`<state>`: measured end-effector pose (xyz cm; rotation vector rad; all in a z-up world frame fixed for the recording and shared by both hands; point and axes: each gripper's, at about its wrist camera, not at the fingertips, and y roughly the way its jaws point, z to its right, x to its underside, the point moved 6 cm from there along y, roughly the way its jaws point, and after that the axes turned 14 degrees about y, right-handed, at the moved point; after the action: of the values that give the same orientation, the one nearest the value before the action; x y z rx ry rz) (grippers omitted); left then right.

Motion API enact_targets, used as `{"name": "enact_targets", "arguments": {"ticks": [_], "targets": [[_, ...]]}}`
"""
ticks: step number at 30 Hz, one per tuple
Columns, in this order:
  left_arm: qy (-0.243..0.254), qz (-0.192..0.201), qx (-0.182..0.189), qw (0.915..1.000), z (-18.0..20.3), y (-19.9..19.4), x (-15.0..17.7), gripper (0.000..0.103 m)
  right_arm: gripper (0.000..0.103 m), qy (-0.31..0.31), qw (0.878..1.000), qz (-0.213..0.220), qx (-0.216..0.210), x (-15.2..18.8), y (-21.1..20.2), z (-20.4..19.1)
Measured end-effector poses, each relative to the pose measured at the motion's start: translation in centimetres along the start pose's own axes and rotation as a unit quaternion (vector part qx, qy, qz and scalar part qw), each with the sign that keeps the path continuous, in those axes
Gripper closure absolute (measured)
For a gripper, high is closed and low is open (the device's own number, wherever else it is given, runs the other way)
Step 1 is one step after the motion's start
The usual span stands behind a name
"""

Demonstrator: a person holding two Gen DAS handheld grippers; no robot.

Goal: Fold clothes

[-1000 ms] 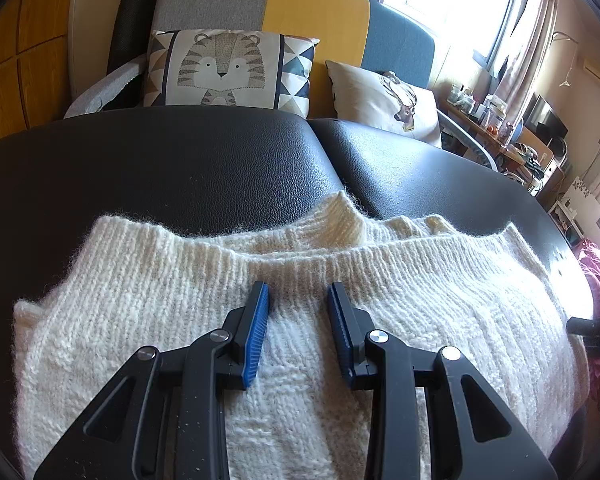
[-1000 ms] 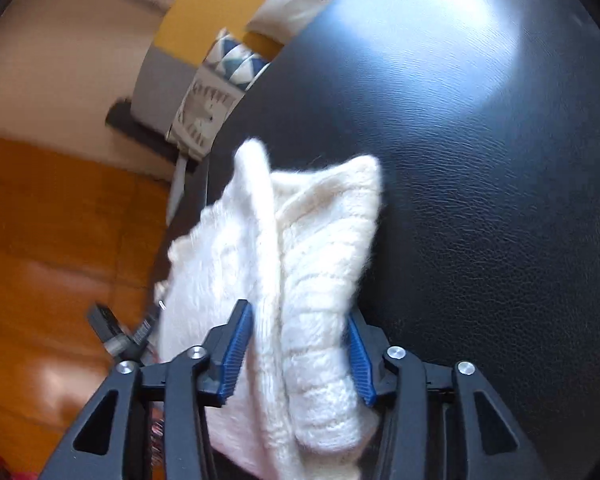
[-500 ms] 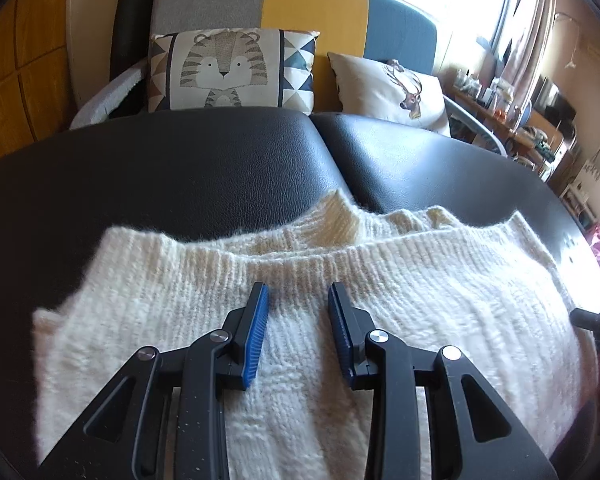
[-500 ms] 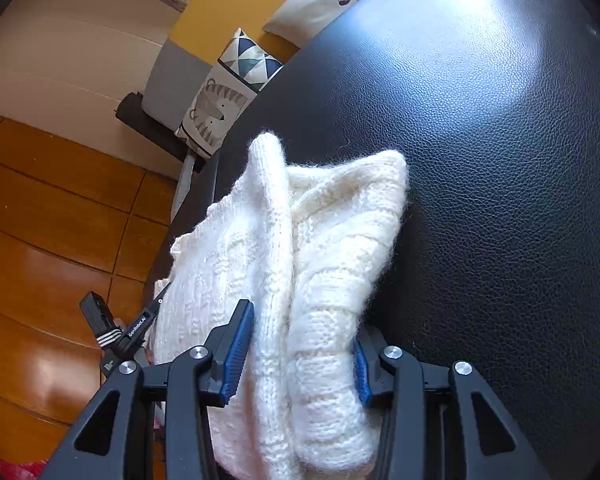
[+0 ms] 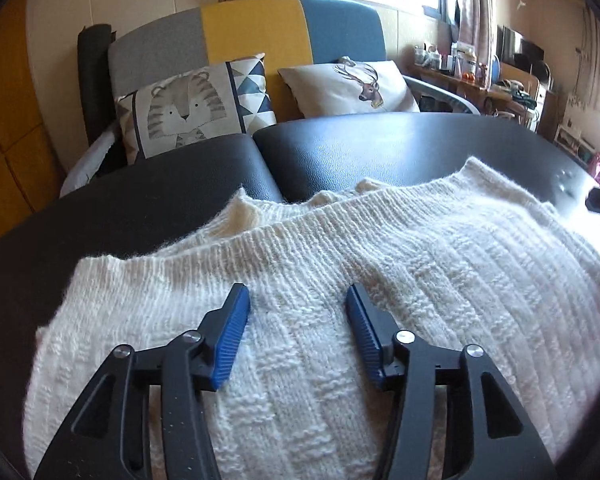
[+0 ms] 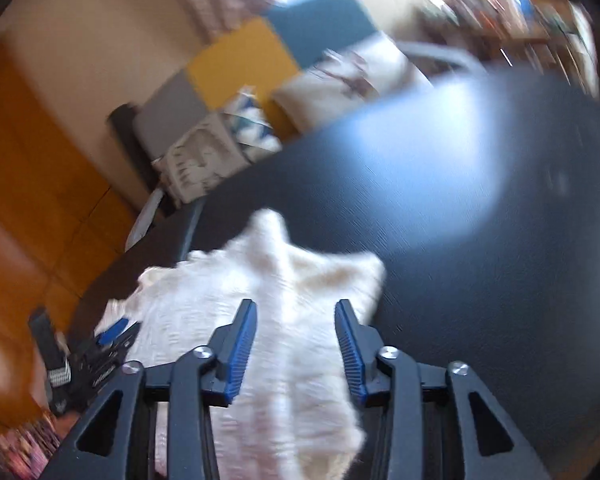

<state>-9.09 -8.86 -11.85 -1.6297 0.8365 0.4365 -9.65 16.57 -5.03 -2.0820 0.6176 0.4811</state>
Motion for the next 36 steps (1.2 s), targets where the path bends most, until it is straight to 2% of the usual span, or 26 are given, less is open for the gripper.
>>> {"name": "enact_targets", "arguments": {"ticks": [2, 5, 7, 11, 12, 15, 18, 20, 21, 22, 24, 27, 29, 31, 33, 36], "targets": [[0.0, 0.002, 0.0, 1.0, -0.1, 0.0, 0.0, 0.048, 0.083, -0.048, 0.999, -0.013, 0.017, 0.2, 1.0, -1.7], [-0.005, 0.005, 0.004, 1.0, -0.2, 0.0, 0.2, 0.048, 0.092, -0.076, 0.996, -0.049, 0.014, 1.0, 3.5, -3.4], [-0.009, 0.007, 0.008, 0.9999, -0.1, 0.0, 0.4, 0.048, 0.094, -0.083, 0.994, -0.063, 0.015, 1.8, 5.1, -3.9], [-0.016, 0.01, 0.017, 0.9997, -0.3, 0.0, 0.5, 0.047, 0.094, -0.101, 0.992, -0.06, 0.052, 2.4, 7.4, -3.4], [-0.018, 0.011, 0.019, 0.9996, -0.3, 0.0, 0.6, 0.047, 0.099, -0.098, 0.992, -0.054, 0.066, 2.2, 7.6, -2.7], [-0.024, 0.013, 0.027, 0.9993, -0.5, 0.2, 0.6, 0.047, 0.103, -0.074, 0.994, -0.042, 0.072, 1.4, 7.9, -0.9], [-0.027, 0.014, 0.03, 0.9991, -0.6, 0.3, 0.6, 0.046, 0.103, -0.039, 0.998, -0.04, 0.038, 1.0, 7.6, 0.2], [-0.026, 0.012, 0.031, 0.9991, -0.7, 0.3, 0.5, 0.046, 0.097, 0.003, 0.999, -0.043, -0.014, 0.7, 6.3, 0.5], [-0.024, 0.008, 0.031, 0.9992, -0.6, 0.1, 0.4, 0.046, 0.09, 0.022, 0.998, -0.038, -0.036, 0.5, 5.2, 0.7], [-0.021, 0.003, 0.03, 0.9993, -0.4, -0.1, 0.1, 0.046, 0.087, 0.038, 0.998, -0.026, -0.049, 0.3, 3.7, 1.1], [-0.017, 0.007, 0.037, 0.9992, 0.3, -1.0, -1.0, 0.046, 0.086, 0.06, 0.997, -0.004, -0.047, 0.1, 0.7, 2.5], [-0.02, 0.047, 0.076, 0.9958, 2.6, -3.0, -3.5, 0.046, 0.087, 0.093, 0.995, 0.01, -0.046, 0.5, -3.1, 4.9], [-0.01, 0.05, 0.105, 0.9931, 5.1, -3.3, -5.2, 0.046, 0.09, 0.112, 0.993, -0.001, -0.036, 1.4, -4.3, 6.4], [0.013, 0.045, 0.136, 0.9896, 8.2, -2.8, -6.5, 0.046, 0.09, 0.137, 0.989, -0.018, -0.057, 2.3, -4.7, 7.2], [0.05, 0.038, 0.145, 0.9874, 11.0, -2.1, -7.2, 0.046, 0.088, 0.164, 0.983, -0.045, -0.062, 3.0, -4.0, 7.7], [0.112, 0.03, 0.126, 0.9852, 14.3, -0.7, -8.0, 0.046, 0.089, 0.163, 0.983, -0.069, -0.054, 3.8, -3.3, 7.5]]}}
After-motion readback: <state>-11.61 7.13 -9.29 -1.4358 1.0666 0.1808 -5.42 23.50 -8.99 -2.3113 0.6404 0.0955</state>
